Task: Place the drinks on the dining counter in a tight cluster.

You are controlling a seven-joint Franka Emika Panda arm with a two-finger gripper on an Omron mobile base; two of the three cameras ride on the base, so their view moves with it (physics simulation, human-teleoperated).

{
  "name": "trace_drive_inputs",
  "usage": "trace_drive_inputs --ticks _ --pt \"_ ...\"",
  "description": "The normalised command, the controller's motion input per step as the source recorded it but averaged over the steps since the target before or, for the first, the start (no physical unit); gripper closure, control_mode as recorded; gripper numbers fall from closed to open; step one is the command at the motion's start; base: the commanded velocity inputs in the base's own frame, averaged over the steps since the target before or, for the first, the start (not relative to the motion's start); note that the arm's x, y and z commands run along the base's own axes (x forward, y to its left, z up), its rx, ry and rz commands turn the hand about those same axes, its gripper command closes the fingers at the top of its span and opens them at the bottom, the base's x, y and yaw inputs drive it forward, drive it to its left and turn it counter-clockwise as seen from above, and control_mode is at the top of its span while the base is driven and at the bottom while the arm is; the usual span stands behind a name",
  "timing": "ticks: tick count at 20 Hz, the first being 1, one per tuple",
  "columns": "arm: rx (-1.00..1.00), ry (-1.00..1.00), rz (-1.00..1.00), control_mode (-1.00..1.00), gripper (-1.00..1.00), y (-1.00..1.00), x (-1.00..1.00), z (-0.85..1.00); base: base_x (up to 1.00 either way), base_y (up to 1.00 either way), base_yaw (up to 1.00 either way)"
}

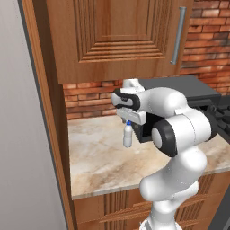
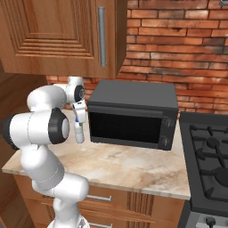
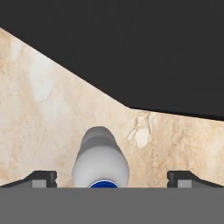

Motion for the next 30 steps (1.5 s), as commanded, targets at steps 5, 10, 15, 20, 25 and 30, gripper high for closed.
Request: trace_drive_inputs --ticks 5,10,15,20,25,30 --pt "0.00 0.00 0.00 -1.00 -1.00 0.00 0.00 0.00 0.00 0.00 0.00" --pt "0.00 0.00 0.00 -1.00 -1.00 0.01 0.00 0.00 0.00 0.00 0.00" --pt "0.00 0.00 0.00 -1.00 -1.00 0.04 0.00 0.00 0.00 0.00 0.00" --pt "0.00 0.00 0.00 -1.00 -1.00 0.02 0.00 -0.06 0.00 0.00 0.00" --pt "0.00 0.00 0.00 -1.00 -1.00 0.00 -0.01 -0.06 0.00 0.00 0.00" --pt "0.00 0.00 0.00 -1.00 -1.00 0.00 0.00 -0.02 0.00 0.00 0.00"
